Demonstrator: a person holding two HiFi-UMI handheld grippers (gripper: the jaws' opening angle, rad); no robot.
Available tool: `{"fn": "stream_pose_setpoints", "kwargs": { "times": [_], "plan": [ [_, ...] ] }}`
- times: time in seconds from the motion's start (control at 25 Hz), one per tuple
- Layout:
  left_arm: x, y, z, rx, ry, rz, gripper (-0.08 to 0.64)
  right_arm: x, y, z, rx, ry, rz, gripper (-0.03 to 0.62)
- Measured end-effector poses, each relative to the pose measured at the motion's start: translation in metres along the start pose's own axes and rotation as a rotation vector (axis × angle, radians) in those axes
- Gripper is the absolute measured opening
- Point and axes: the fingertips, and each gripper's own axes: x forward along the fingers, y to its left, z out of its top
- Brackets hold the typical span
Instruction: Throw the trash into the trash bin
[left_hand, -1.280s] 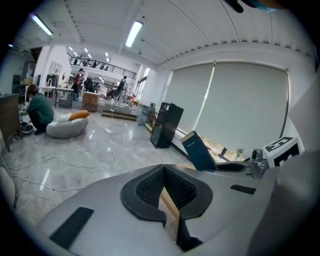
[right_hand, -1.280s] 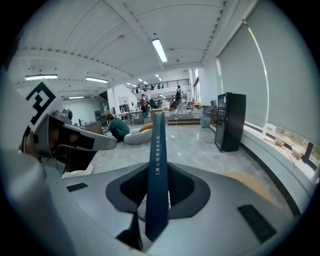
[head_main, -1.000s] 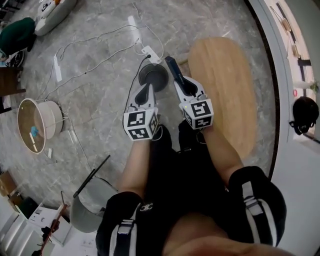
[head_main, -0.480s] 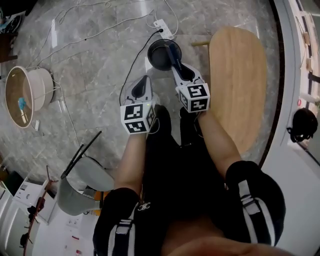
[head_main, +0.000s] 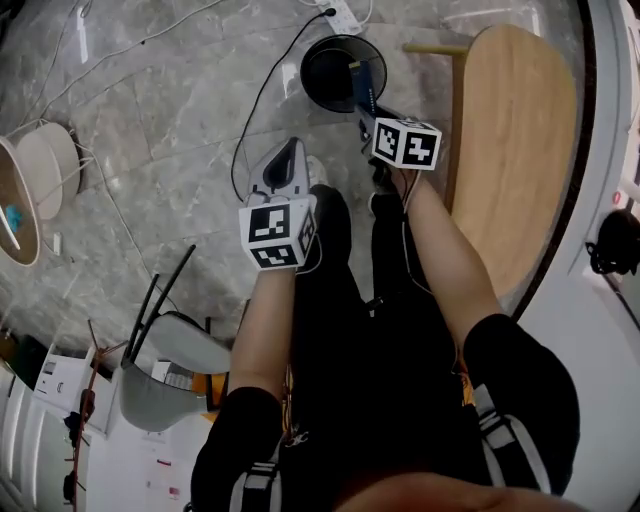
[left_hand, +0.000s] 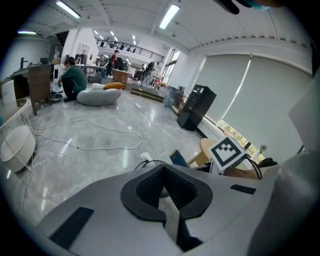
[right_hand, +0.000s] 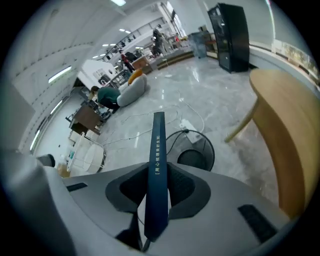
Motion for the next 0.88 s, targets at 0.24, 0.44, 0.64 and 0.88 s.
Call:
{"fn": "stream_pose_setpoints", "kwargs": {
  "times": [0.24, 0.44, 0.64, 0.88],
  "plan": [
    [0.033, 0.015, -0.035, 0.021, 0.067, -0.042, 0.012, 0.078, -0.044, -0.031, 0.133, 0.125, -0.042, 0.087],
    [0.055, 0.032, -0.045, 0.02, 0.088, -0.047, 0.012, 0.12, -0.065, -0.046, 0.159, 0.193, -0.067, 0.089],
    [0.064, 0.047, -0.045, 0.007, 0.089, -0.032, 0.012, 0.137, -0.073, -0.046, 0.146, 0.195, -0.121, 0.089],
    [0.066, 0.05, -0.05, -0.034, 0.094, -0.017, 0.012, 0.138, -0.073, -0.024, 0.1, 0.066, -0.126, 0.217]
  ]
}}
